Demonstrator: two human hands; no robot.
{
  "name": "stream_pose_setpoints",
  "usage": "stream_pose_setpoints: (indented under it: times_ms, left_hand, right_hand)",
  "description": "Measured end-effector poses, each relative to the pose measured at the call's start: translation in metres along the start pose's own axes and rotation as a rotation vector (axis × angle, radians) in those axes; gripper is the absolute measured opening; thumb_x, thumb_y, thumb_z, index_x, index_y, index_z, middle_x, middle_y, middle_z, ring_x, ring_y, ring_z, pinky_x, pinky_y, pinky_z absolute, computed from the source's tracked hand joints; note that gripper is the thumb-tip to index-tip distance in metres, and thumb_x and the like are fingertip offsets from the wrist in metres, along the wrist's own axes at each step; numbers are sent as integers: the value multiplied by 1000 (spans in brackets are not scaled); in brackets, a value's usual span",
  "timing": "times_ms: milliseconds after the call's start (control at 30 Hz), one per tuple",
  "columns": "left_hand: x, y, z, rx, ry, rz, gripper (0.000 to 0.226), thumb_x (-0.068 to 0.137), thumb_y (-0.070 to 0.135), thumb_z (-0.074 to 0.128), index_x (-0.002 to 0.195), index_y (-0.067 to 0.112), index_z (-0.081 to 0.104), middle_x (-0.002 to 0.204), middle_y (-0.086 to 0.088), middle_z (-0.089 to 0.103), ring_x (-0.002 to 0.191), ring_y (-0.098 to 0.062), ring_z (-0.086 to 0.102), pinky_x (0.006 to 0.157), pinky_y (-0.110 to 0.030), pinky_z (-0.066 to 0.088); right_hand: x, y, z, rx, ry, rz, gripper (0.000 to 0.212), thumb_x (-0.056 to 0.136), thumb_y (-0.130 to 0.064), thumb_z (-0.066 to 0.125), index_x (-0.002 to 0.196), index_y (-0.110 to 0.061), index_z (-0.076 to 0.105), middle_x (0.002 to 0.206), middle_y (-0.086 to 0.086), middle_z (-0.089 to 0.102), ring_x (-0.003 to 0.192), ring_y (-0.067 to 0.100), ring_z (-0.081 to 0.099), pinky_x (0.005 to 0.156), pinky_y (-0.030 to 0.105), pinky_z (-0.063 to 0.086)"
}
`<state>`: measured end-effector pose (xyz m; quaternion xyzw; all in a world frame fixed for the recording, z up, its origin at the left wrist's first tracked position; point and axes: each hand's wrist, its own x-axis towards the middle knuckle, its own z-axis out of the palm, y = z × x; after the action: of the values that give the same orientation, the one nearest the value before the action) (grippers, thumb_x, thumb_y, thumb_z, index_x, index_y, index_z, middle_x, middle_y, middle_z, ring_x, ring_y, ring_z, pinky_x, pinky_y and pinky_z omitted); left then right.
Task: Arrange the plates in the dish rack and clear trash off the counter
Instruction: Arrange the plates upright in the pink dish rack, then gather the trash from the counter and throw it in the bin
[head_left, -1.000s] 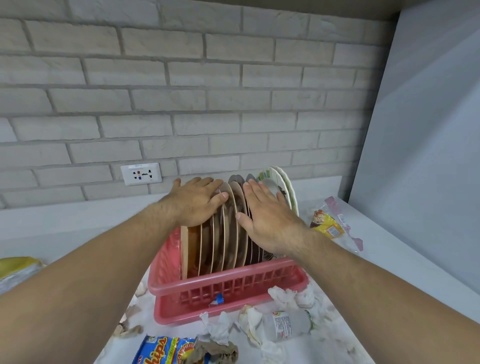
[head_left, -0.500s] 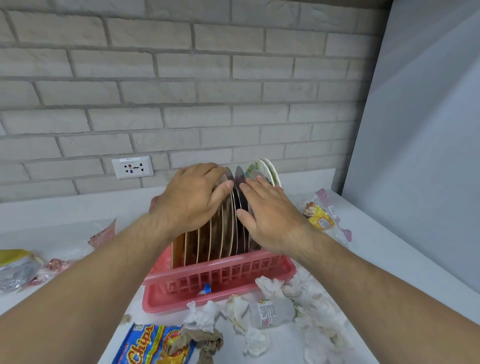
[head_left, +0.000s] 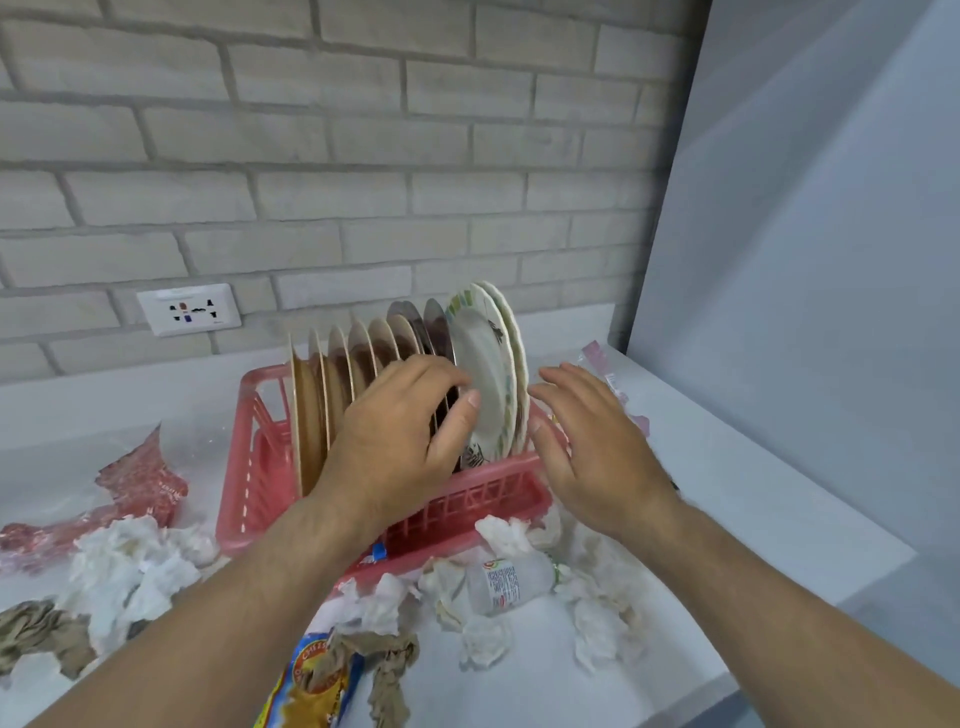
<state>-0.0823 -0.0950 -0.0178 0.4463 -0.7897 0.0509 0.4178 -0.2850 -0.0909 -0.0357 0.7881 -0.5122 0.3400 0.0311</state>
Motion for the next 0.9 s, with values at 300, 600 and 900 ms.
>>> stream_pose_setpoints:
  times_ms: [300, 600, 900]
  left_hand:
    - [11, 62, 66, 0, -122, 277, 22, 95, 31, 49, 96, 17, 67, 94, 6, 64, 89, -11, 55, 80, -27, 46]
    - [64, 101, 193, 48, -290, -47, 29, 94, 35, 46, 108, 18, 65, 107, 1, 64, 98, -18, 56, 84, -33, 46]
    - [130, 73, 314, 197, -544, -587, 84, 77, 72, 47, 141, 21, 30, 150, -6, 24, 133, -32, 28, 104, -53, 33]
  right_hand:
    - [-24, 88, -18, -51, -14, 125, 30, 95, -25, 45, 110, -13, 69, 117, -2, 66, 116, 12, 48, 97, 20, 33]
    - [-22, 214, -30, -103, -193, 185, 23, 98, -20, 50, 113, -12, 66, 117, -1, 65, 116, 19, 52, 95, 28, 41]
    - [-10, 290, -22, -25, -345, 270, 35, 103, -30, 38, 133, -21, 54, 135, -10, 53, 128, 8, 40, 104, 20, 32]
